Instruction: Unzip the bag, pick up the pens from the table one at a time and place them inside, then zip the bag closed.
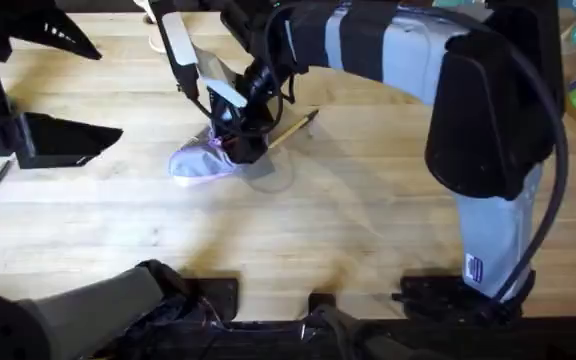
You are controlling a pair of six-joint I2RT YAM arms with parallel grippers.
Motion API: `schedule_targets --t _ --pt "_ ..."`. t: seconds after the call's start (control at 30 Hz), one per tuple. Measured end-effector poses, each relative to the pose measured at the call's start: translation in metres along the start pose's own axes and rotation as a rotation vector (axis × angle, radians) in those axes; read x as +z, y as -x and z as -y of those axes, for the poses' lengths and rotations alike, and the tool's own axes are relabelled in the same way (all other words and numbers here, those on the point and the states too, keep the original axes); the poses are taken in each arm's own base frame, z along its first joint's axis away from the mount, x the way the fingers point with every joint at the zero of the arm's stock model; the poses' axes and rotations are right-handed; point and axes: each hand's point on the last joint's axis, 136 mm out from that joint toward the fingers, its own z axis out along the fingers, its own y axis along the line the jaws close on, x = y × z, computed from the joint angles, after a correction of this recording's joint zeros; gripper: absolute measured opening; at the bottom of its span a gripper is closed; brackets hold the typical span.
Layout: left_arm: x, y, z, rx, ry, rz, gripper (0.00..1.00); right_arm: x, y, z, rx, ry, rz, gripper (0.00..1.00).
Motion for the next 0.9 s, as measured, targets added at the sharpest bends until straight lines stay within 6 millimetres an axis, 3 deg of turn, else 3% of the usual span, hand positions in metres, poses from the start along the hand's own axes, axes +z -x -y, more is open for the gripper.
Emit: schedule_targets --t 0.33,0.67,0.77,0.9 --pt "0.000 0.000 0.000 0.000 0.000 0.000 0.993 -0.017 -0.006 0.006 0.062 0.001 0.049 0.996" --pt "0.000 0.000 0.000 0.000 0.000 0.000 0.993 -0.114 -0.004 0.021 0.120 -0.171 0.027 0.995" --pt "0.000 0.000 0.000 0.000 0.000 0.000 0.993 -0.127 -0.012 0.024 0.128 -0.217 -0.031 0.996" --pt "0.000 0.000 0.000 0.000 0.000 0.000 0.993 -0.127 -0.025 0.017 0.094 -0.200 -0.104 0.996"
